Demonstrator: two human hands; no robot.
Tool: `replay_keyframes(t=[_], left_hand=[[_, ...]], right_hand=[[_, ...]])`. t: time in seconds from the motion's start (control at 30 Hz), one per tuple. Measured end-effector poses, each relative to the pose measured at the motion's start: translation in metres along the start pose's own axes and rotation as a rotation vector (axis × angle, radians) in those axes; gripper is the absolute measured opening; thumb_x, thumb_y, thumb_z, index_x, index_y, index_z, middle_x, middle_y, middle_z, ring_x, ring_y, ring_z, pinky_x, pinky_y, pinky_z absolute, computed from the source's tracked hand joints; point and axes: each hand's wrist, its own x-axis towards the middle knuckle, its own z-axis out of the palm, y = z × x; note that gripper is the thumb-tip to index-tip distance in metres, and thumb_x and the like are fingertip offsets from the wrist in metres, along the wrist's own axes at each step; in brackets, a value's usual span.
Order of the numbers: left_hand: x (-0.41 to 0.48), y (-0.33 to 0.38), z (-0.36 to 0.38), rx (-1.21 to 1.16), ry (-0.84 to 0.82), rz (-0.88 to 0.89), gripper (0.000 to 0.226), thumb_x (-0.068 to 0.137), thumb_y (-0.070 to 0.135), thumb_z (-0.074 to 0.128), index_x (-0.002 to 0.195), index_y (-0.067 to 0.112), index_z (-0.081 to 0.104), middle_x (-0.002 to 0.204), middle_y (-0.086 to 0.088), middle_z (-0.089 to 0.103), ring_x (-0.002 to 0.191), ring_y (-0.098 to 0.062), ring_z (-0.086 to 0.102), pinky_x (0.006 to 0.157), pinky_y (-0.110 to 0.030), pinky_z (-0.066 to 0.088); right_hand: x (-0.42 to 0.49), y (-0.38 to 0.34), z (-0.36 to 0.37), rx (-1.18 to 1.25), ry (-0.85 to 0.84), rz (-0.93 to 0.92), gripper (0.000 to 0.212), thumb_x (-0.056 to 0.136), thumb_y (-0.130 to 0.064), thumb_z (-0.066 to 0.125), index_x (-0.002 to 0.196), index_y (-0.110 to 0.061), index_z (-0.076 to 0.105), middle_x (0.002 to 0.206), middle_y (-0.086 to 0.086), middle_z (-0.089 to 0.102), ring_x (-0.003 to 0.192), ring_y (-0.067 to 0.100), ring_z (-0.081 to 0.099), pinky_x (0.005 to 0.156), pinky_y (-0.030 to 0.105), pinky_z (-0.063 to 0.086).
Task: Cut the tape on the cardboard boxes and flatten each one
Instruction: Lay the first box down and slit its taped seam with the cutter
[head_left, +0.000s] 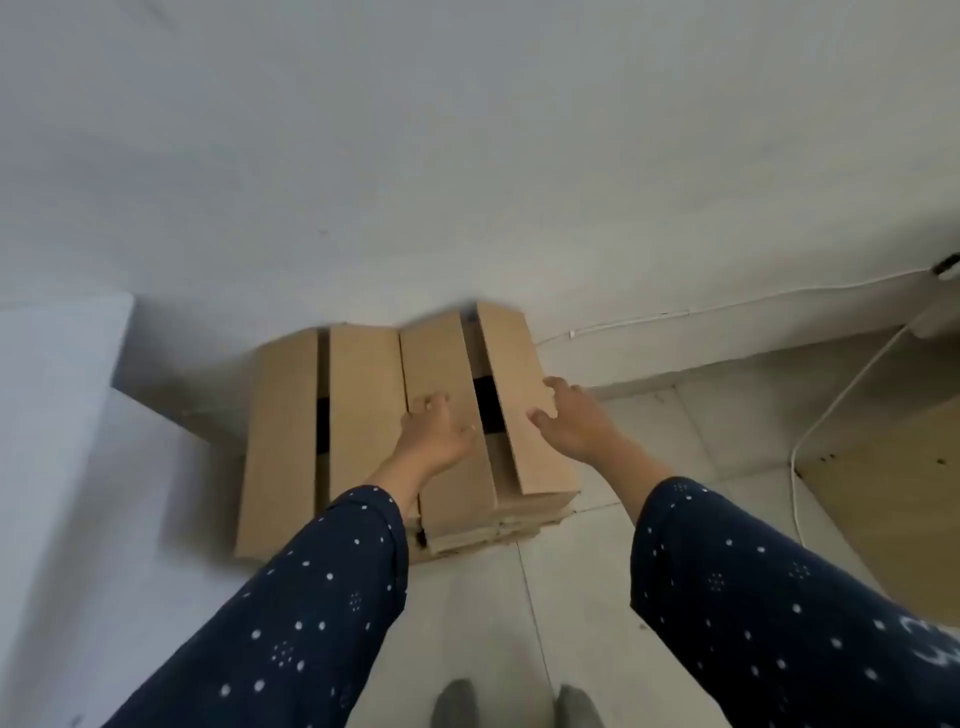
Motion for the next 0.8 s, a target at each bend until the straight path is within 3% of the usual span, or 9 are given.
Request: replay_keyframes(t=[0.13, 0.3, 0.37, 0.43, 0.5, 0.57, 0.67, 0.8], left_hand=[[0.051, -0.006, 0.038, -0.047, 0.123, -0.177, 0.067, 0.105, 0.032, 0.045, 0.159, 0.012, 0.011, 0.167, -0.013, -0.002, 0.152, -0.036, 0.002, 0.122, -0.045, 0.016], [0.077, -0.003, 0.074, 0.029, 0.289, -0.303, 0.072, 0.1, 0.037, 0.055, 0.157, 0.025, 0.013, 0.164, -0.021, -0.01, 0.15, -0.043, 0.001, 0.12, -0.052, 0.014], [0.084, 0.005, 0.083, 0.021, 0.332, -0.362, 0.076, 0.097, 0.043, 0.06, 0.156, 0.031, 0.014, 0.163, -0.023, -0.013, 0.148, -0.046, 0.003, 0.12, -0.054, 0.013], [0.09, 0.014, 0.085, -0.013, 0.353, -0.427, 0.092, 0.089, 0.051, 0.068, 0.157, 0.033, 0.008, 0.164, -0.024, -0.003, 0.144, -0.047, 0.013, 0.118, -0.053, 0.018], [0.097, 0.02, 0.079, -0.064, 0.396, -0.5, 0.118, 0.073, 0.059, 0.08, 0.158, 0.026, 0.005, 0.158, -0.023, 0.018, 0.138, -0.045, 0.025, 0.113, -0.051, 0.026], [0.101, 0.024, 0.071, -0.131, 0.415, -0.559, 0.131, 0.062, 0.067, 0.084, 0.157, 0.015, 0.01, 0.156, -0.019, 0.022, 0.138, -0.043, 0.026, 0.112, -0.052, 0.028], [0.1, 0.031, 0.065, -0.275, 0.378, -0.52, 0.121, 0.065, 0.066, 0.082, 0.154, 0.017, 0.017, 0.157, -0.014, 0.017, 0.14, -0.042, 0.024, 0.111, -0.057, 0.032], [0.078, 0.038, 0.047, -0.413, 0.303, -0.389, 0.123, 0.068, 0.061, 0.083, 0.157, 0.023, 0.007, 0.158, -0.011, 0.023, 0.139, -0.038, 0.036, 0.108, -0.053, 0.041]], right_hand=[[0.049, 0.044, 0.024, 0.094, 0.003, 0.104, 0.081, 0.097, -0.054, 0.048, 0.158, -0.016, 0.009, 0.16, 0.014, 0.021, 0.144, 0.036, 0.029, 0.112, 0.047, 0.032], [0.074, 0.077, 0.056, 0.263, -0.08, 0.166, 0.109, 0.082, -0.072, 0.056, 0.158, -0.015, 0.004, 0.161, 0.014, 0.019, 0.144, 0.035, 0.028, 0.112, 0.049, 0.031], [0.079, 0.087, 0.064, 0.306, -0.113, 0.182, 0.108, 0.083, -0.07, 0.057, 0.158, -0.014, 0.004, 0.159, 0.014, 0.022, 0.143, 0.035, 0.031, 0.112, 0.047, 0.032], [0.085, 0.097, 0.068, 0.347, -0.136, 0.18, 0.1, 0.085, -0.068, 0.056, 0.157, -0.017, 0.009, 0.155, 0.014, 0.032, 0.138, 0.034, 0.039, 0.11, 0.047, 0.036], [0.087, 0.105, 0.065, 0.414, -0.144, 0.177, 0.09, 0.087, -0.068, 0.053, 0.155, -0.022, 0.016, 0.148, 0.009, 0.044, 0.13, 0.033, 0.048, 0.105, 0.045, 0.041], [0.087, 0.111, 0.06, 0.495, -0.104, 0.209, 0.082, 0.088, -0.07, 0.05, 0.153, -0.026, 0.025, 0.143, 0.006, 0.05, 0.126, 0.031, 0.05, 0.103, 0.043, 0.041], [0.08, 0.111, 0.053, 0.565, -0.043, 0.244, 0.078, 0.087, -0.07, 0.052, 0.149, -0.026, 0.035, 0.14, 0.003, 0.052, 0.125, 0.028, 0.051, 0.103, 0.044, 0.042], [0.059, 0.093, 0.036, 0.565, 0.02, 0.253, 0.077, 0.084, -0.072, 0.054, 0.144, -0.026, 0.04, 0.134, 0.003, 0.056, 0.121, 0.028, 0.054, 0.101, 0.044, 0.044]])
